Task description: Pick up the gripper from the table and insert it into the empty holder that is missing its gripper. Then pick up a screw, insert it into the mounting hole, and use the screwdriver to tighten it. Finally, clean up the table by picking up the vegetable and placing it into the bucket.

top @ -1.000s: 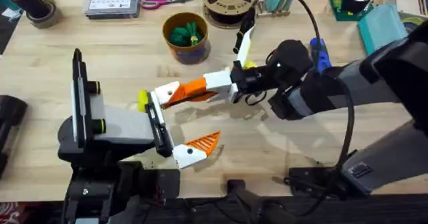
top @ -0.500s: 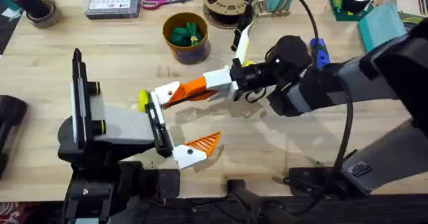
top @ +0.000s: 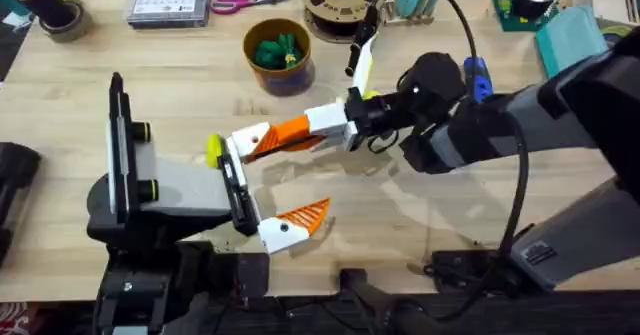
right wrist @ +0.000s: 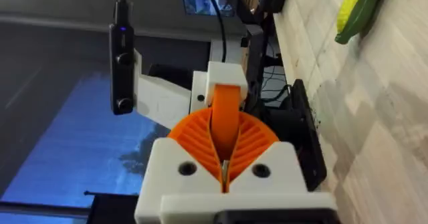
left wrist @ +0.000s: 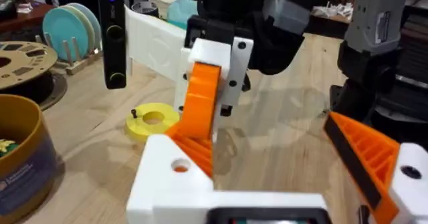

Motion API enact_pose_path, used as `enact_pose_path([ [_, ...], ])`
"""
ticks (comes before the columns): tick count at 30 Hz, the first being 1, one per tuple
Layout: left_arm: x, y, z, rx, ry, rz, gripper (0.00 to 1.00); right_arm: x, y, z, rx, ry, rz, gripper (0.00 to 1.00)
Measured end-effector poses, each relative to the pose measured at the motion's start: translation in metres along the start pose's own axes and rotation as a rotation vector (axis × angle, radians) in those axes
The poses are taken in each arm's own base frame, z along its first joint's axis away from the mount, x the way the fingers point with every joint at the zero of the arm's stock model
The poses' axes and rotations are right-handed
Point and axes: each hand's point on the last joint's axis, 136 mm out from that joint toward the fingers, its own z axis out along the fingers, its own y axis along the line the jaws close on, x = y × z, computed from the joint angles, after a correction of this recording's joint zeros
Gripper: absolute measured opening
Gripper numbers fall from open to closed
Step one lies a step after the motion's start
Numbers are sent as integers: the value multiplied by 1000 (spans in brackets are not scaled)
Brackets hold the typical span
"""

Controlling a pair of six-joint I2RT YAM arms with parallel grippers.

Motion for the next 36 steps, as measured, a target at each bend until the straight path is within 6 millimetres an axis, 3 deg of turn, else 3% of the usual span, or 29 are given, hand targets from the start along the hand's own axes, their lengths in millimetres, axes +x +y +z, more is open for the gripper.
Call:
enact_pose_path([
  [7, 0, 0, 0, 0, 0, 0, 985, 0, 0, 0, 0, 1, 2, 42],
  [13, 0, -3, 0, 18, 1, -4, 985, -1, 1, 0, -2, 0, -10, 930],
  [14, 0, -3, 0, 18, 1, -4, 985, -2, 2, 1, -3, -1, -15, 978],
  [36, 0, -3, 0, 18, 1, -4, 986, -2, 2, -2, -3, 2, -18, 994],
])
